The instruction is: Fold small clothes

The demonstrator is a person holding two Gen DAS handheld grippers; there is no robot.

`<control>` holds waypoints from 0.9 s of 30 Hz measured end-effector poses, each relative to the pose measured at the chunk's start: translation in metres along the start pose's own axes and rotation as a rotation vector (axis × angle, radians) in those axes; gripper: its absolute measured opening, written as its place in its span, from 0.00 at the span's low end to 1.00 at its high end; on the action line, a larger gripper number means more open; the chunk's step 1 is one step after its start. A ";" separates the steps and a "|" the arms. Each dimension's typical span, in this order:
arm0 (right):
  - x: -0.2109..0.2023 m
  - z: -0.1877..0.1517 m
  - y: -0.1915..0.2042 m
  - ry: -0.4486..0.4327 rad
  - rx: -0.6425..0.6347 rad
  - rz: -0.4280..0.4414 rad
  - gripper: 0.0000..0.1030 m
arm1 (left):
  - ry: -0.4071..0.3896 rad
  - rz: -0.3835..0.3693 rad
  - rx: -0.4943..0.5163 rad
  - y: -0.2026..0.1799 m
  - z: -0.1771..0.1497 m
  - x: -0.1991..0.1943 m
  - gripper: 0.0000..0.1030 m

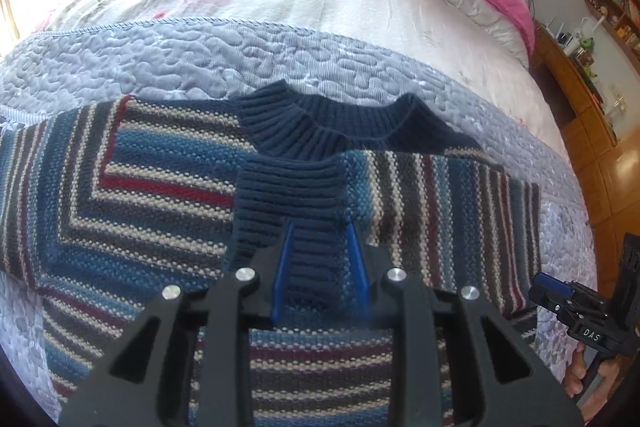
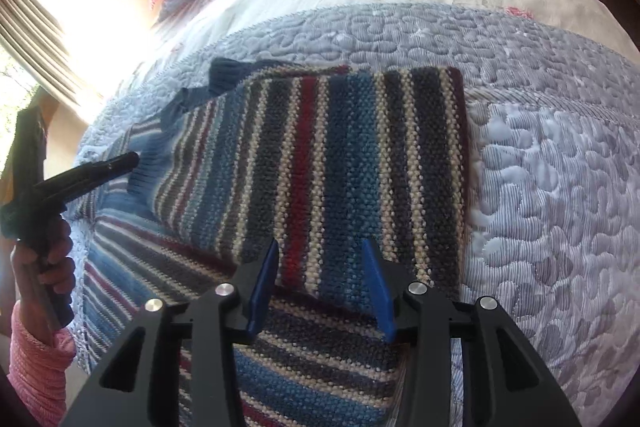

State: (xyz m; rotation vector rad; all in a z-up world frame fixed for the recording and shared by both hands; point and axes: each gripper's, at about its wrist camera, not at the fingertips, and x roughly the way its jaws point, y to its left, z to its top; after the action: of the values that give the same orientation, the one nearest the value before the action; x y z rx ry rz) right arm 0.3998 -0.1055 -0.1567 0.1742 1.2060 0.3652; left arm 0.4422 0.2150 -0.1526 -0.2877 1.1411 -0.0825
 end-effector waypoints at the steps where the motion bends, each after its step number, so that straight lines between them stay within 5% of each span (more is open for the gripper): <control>1: 0.007 -0.002 -0.003 0.018 0.008 -0.008 0.42 | 0.014 0.021 -0.001 0.001 -0.002 0.009 0.26; 14: 0.035 -0.007 -0.014 0.043 0.044 0.001 0.44 | 0.020 0.070 0.047 0.004 -0.011 0.039 0.26; 19: 0.033 -0.008 -0.006 0.030 0.072 -0.009 0.46 | 0.008 0.029 0.029 0.012 -0.012 0.031 0.26; 21: 0.021 -0.009 0.002 0.023 0.075 -0.021 0.56 | 0.012 0.021 0.001 0.023 -0.014 0.016 0.25; 23: 0.002 -0.012 0.019 -0.015 0.040 -0.052 0.74 | -0.011 0.036 -0.007 0.035 -0.017 -0.005 0.47; 27: -0.007 -0.018 0.063 0.006 -0.049 -0.072 0.76 | -0.073 0.133 0.013 0.079 -0.032 -0.049 0.53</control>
State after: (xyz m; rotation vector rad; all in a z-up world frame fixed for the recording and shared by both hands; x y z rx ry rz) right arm 0.3692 -0.0512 -0.1364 0.0866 1.2046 0.3320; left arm 0.3867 0.2957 -0.1426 -0.2014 1.0843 0.0378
